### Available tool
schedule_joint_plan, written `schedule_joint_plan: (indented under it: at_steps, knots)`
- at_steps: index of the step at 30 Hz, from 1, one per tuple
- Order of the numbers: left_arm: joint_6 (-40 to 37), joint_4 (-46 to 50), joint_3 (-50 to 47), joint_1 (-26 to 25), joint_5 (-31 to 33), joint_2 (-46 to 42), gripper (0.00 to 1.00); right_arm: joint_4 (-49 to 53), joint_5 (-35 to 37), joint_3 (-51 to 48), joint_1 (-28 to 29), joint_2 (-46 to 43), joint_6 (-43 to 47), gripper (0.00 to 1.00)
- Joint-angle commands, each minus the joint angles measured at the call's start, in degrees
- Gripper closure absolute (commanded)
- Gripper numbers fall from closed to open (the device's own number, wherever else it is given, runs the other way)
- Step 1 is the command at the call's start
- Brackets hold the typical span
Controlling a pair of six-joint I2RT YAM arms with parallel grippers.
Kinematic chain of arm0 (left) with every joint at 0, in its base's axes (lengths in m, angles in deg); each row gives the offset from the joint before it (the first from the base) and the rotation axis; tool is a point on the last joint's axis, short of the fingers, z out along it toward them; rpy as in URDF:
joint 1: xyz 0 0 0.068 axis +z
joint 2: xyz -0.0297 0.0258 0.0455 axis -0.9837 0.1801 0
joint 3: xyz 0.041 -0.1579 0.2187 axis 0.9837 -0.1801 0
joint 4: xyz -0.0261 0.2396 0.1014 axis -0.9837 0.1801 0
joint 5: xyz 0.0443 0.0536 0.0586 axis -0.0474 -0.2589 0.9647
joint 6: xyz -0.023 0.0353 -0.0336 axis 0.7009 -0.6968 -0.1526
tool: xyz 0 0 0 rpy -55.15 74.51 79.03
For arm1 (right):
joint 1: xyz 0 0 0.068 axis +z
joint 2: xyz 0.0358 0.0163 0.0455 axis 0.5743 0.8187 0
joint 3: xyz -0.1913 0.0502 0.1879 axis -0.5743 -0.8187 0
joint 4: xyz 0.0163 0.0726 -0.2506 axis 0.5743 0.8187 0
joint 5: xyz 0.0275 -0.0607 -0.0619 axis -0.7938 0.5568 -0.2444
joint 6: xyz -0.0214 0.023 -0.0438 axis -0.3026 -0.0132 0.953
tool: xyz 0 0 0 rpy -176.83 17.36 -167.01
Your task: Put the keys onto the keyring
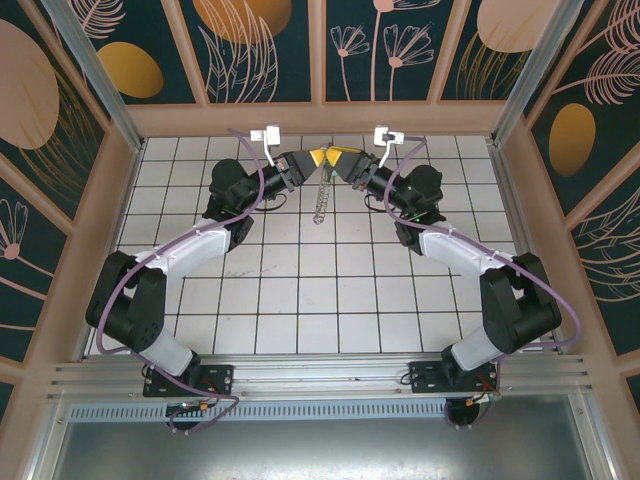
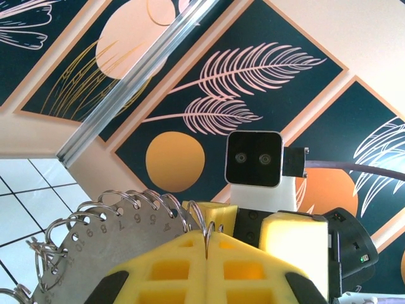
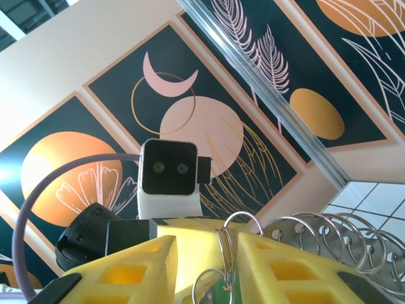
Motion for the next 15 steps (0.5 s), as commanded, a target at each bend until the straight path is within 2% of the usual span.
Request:
schedule_joint_plan:
  at_steps: [1, 5, 10, 14, 15]
  knots:
    - [-0.1, -2.5, 0.7, -0.1, 0.0, -1.4, 1.00, 1.7, -0.6, 0.9, 1.2, 0.4, 2.1, 0.77]
    - [-0.1, -2.3, 1.0, -0.1, 0.0, -1.2, 1.00, 2.5, -0.6, 0.8, 1.4, 0.4, 2.9, 0.85]
    - [-0.2, -2.1, 1.1, -0.1, 0.0, -0.8, 1.00, 2.9, -0.9, 0.8, 1.7, 0.6, 3.1, 0.87]
    - [-0.2, -2.0, 1.1, -0.1, -0.1, -0.4, 1.00, 3.7, -1.8, 1.7, 1.9, 1.1, 3.7, 1.00]
    - [-0.3, -1.8, 1.2, -0.1, -0.2, -0.4, 1.00, 4.1, -1.9, 2.0, 1.9, 1.2, 4.0, 1.00]
